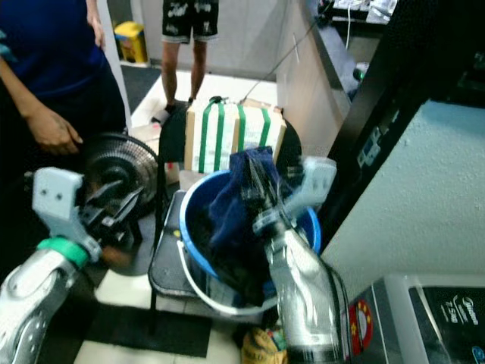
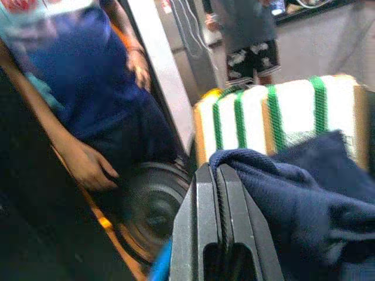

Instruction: Clothes washing

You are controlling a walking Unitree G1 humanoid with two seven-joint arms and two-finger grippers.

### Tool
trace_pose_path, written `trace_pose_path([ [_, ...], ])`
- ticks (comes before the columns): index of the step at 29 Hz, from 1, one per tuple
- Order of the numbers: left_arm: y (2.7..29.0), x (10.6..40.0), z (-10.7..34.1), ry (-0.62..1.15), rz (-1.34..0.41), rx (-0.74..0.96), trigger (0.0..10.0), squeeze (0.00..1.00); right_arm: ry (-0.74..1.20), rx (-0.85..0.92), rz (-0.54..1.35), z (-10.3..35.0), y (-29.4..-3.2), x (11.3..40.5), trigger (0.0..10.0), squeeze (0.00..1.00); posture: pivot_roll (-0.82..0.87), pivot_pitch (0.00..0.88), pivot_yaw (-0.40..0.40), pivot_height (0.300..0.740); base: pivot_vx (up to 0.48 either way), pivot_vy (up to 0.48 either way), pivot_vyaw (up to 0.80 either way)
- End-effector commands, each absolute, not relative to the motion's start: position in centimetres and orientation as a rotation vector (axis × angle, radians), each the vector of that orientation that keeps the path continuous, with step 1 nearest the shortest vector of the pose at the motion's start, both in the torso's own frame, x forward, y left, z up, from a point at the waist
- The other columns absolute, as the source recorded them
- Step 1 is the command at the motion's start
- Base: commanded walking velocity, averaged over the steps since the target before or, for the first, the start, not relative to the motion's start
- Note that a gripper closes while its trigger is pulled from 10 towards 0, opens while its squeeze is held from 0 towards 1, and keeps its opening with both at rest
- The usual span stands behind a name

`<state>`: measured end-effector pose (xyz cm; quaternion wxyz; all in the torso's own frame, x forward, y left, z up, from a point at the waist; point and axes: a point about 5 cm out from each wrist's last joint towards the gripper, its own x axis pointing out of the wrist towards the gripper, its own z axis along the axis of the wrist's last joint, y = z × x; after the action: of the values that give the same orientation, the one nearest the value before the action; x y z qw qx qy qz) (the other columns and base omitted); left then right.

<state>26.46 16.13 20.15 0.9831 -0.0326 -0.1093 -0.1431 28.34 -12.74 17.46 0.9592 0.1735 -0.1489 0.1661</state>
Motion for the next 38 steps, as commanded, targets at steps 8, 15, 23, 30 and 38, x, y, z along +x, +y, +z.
trace_pose_path([
  [8, 18.1, 26.4, 20.5, -0.223, -0.210, -0.082, 10.0, 0.00, -0.353, 0.253, 0.238, 17.9, -14.6, 28.2, 10.0, 0.00, 0.11, 0.016, 0.003, 0.740, 0.000, 0.000, -0.10],
  [15, 18.2, 26.9, 21.2, -0.235, -0.185, -0.077, 10.0, 0.00, -0.384, 0.282, 0.161, 19.4, -15.6, 30.3, 10.0, 0.00, 0.12, 0.006, -0.006, 0.740, 0.000, 0.000, -0.80],
  [23, 17.6, 26.6, 21.1, -0.221, -0.226, -0.034, 10.0, 0.00, -0.389, 0.279, 0.150, 19.4, -16.0, 30.5, 10.0, 0.00, 0.12, 0.000, -0.008, 0.740, 0.000, 0.000, -0.80],
  [30, 17.0, 26.8, 21.0, -0.217, -0.266, 0.000, 10.0, 0.00, -0.412, 0.271, 0.105, 20.4, -16.9, 31.7, 10.0, 0.00, 0.12, 0.000, -0.006, 0.740, 0.000, 0.000, -0.80],
  [38, 16.7, 26.8, 21.0, -0.209, -0.292, 0.013, 10.0, 0.00, -0.454, 0.283, 0.036, 22.3, -18.9, 33.1, 10.0, 0.00, 0.12, 0.000, -0.001, 0.740, 0.000, 0.000, -0.80],
])
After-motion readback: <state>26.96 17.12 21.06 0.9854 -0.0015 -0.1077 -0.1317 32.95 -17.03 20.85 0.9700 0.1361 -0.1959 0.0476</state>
